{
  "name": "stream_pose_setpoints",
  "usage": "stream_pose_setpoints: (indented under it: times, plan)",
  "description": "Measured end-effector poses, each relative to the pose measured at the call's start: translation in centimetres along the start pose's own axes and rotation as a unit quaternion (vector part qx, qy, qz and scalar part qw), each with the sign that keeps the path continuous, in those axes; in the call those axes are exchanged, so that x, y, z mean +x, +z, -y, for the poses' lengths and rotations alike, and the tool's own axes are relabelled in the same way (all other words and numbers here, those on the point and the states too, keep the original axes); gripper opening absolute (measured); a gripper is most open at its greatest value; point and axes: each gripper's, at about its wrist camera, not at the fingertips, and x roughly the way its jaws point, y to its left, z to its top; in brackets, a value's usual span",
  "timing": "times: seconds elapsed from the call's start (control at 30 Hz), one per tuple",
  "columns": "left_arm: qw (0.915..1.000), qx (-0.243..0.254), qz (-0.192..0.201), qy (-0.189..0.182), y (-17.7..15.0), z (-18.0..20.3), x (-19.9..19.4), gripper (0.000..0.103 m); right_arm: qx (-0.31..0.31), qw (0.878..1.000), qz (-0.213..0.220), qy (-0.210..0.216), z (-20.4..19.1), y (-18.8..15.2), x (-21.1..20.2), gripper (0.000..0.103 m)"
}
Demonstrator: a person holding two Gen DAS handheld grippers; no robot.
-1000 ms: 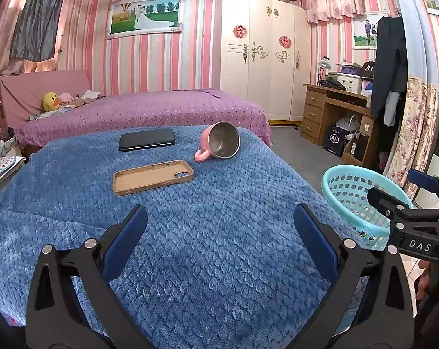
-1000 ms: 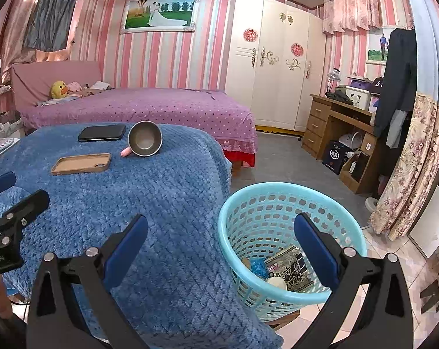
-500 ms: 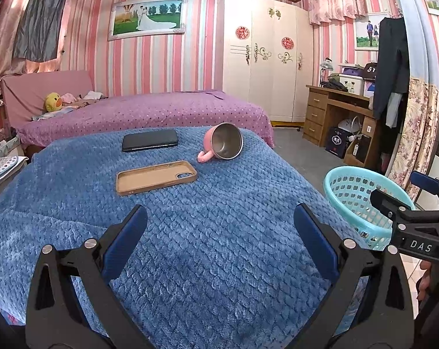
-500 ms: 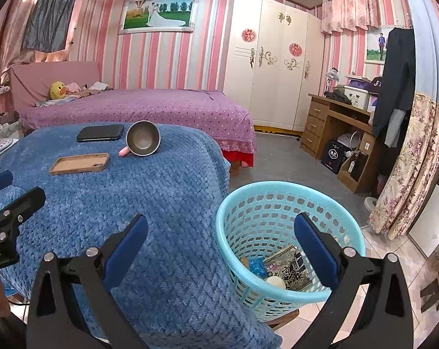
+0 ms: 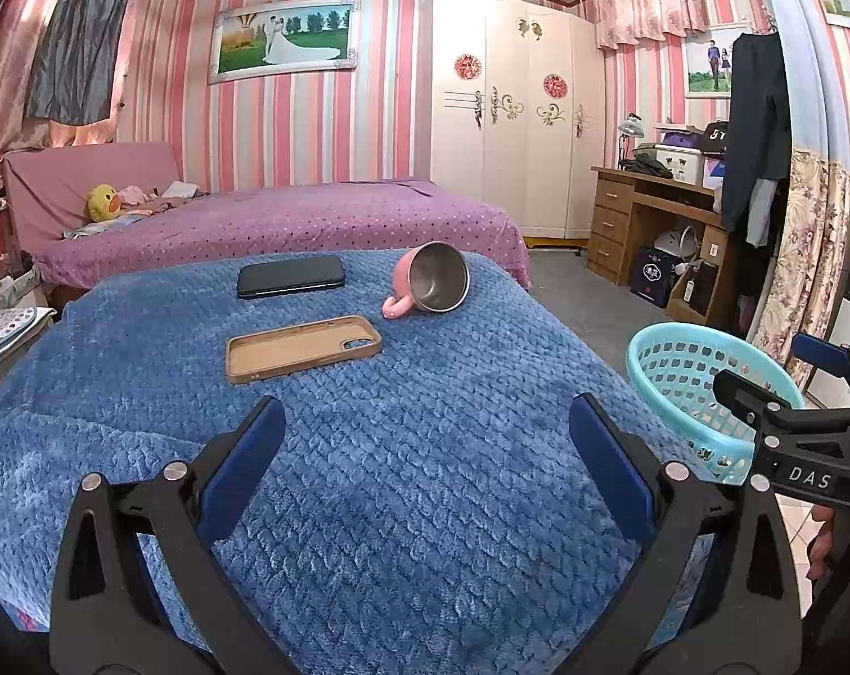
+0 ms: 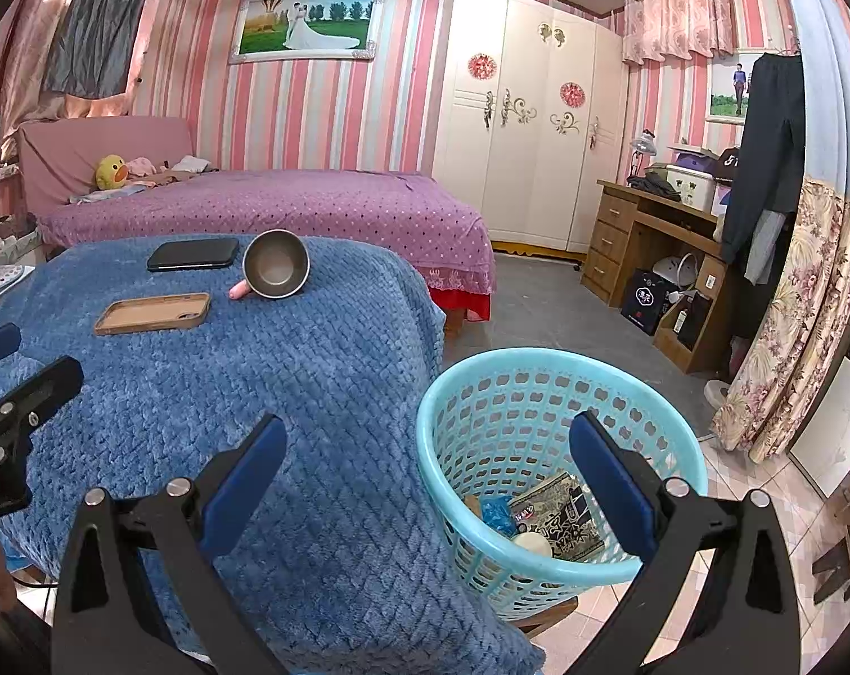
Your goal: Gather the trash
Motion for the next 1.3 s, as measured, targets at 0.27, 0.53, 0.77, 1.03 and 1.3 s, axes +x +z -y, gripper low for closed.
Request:
stream_pose_setpoints:
  times: [0.27,0.53,0.77,1.03,1.3]
  plan:
    - [1.0,-0.002,0.0,0.001,-0.02,-0.06,0.02,0.098,0.0,1.0,0.0,0.0,0.05,-0.03,-0.01,0.098]
    - [1.0,-0.005,0.001,0.003,-0.04,-0.18,0.14,0.098,0.0,1.0,-0.002,0.0,0.1,-0.16,0.06,0.098]
    - [1.0,-0.007,0.0,0.005,-0.08,-0.21,0.31,0.098,0.0,1.0,-0.002,0.0,0.12,-0.17,0.05,0.098]
    - [0.9999,-0.009,-0.001,0.006,-0.12,-0.26,0.41,0.098,0.0,1.0,-0.002,0.0,0.16,-0.18,0.03,0.098]
    - [0.9999,-0.009,0.0,0.007,-0.15,-0.32,0.45,0.098,0.0,1.0,-0.003,0.0,0.14,-0.12,0.07,0.098]
